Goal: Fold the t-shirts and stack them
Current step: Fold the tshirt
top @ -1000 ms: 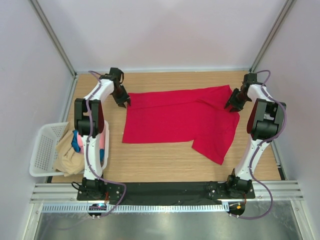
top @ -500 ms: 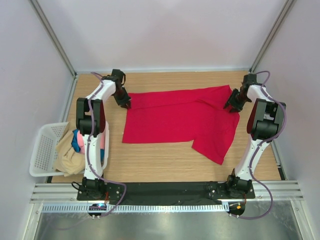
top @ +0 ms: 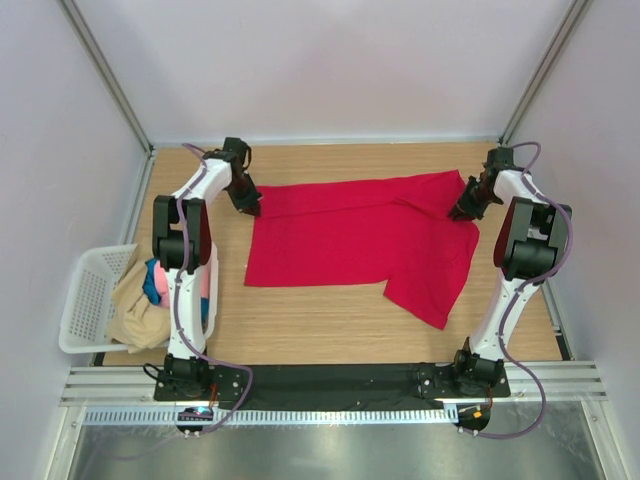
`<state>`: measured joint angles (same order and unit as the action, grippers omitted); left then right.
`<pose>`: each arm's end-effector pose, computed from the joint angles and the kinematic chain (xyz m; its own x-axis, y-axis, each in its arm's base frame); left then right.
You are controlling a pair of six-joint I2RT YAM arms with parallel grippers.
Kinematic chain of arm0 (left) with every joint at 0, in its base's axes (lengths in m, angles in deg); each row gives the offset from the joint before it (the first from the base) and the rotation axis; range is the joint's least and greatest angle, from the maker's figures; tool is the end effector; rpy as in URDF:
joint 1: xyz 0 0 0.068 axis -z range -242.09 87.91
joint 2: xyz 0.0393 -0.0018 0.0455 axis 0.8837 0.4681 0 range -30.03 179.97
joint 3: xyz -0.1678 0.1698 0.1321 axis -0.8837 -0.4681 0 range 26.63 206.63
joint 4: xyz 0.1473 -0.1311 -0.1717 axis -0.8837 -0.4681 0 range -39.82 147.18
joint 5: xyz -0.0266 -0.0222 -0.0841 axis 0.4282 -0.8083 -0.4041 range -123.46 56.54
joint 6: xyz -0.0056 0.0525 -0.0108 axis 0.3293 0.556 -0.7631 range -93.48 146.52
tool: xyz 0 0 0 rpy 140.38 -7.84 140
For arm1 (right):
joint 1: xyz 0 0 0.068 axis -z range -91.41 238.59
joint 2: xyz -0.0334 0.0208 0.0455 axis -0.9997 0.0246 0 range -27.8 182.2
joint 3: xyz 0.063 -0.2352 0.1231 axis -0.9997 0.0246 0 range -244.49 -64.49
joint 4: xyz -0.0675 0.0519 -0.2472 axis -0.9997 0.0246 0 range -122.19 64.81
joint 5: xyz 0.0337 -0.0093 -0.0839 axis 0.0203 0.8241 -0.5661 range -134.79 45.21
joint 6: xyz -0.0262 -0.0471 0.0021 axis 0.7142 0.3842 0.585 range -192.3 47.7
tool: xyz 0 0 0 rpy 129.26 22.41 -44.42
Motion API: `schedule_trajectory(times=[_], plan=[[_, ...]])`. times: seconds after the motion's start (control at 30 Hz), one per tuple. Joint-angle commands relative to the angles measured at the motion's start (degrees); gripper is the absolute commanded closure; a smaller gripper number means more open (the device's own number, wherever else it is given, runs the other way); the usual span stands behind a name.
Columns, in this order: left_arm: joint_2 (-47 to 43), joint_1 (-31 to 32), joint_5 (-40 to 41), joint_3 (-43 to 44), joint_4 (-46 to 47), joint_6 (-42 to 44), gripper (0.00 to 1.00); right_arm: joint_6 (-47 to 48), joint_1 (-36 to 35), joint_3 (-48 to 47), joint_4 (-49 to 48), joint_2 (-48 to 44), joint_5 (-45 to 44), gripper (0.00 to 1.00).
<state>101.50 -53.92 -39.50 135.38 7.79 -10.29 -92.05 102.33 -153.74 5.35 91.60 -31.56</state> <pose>0.4723 -0.0716 0.1675 -0.8582 -0.4788 -0.1852 -0.4259 0.8655 -0.2637 0.4223 -0.0950 0.1720 -0.7962 0.5333 -0.2858 0.4418 0.8351 0.3276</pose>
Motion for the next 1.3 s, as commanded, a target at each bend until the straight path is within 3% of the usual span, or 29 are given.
schedule_trajectory(times=[0.0, 0.07, 0.1, 0.4, 0.87, 1.27], plan=[[0.7, 0.2, -0.4, 2.4, -0.9, 0.9, 1.0, -2.0, 0.2, -0.2, -1.7, 0.2, 2.1, 0.84], [0.7, 0.1, -0.3, 2.5, -0.8, 1.0, 1.0, -3.1, 0.2, -0.4, -1.9, -0.2, 2.7, 0.98], [0.6, 0.1, -0.4, 2.6, -0.9, 1.0, 1.0, -3.6, 0.2, -0.4, -2.1, -0.6, 2.8, 0.99], [-0.1, 0.1, 0.7, 2.5, -1.1, 1.4, 1.0, -15.0, 0.9, -4.3, 2.1, -6.8, 3.2, 0.99], [-0.8, 0.1, 1.1, 3.7, -1.8, 1.8, 1.0, -36.8, 3.8, 2.2, -4.8, -15.7, 9.1, 0.99], [-2.2, 0.0, 2.6, 3.4, -2.3, 2.1, 1.0, -37.4, 3.8, 6.8, -1.9, -19.1, 6.6, 0.99]])
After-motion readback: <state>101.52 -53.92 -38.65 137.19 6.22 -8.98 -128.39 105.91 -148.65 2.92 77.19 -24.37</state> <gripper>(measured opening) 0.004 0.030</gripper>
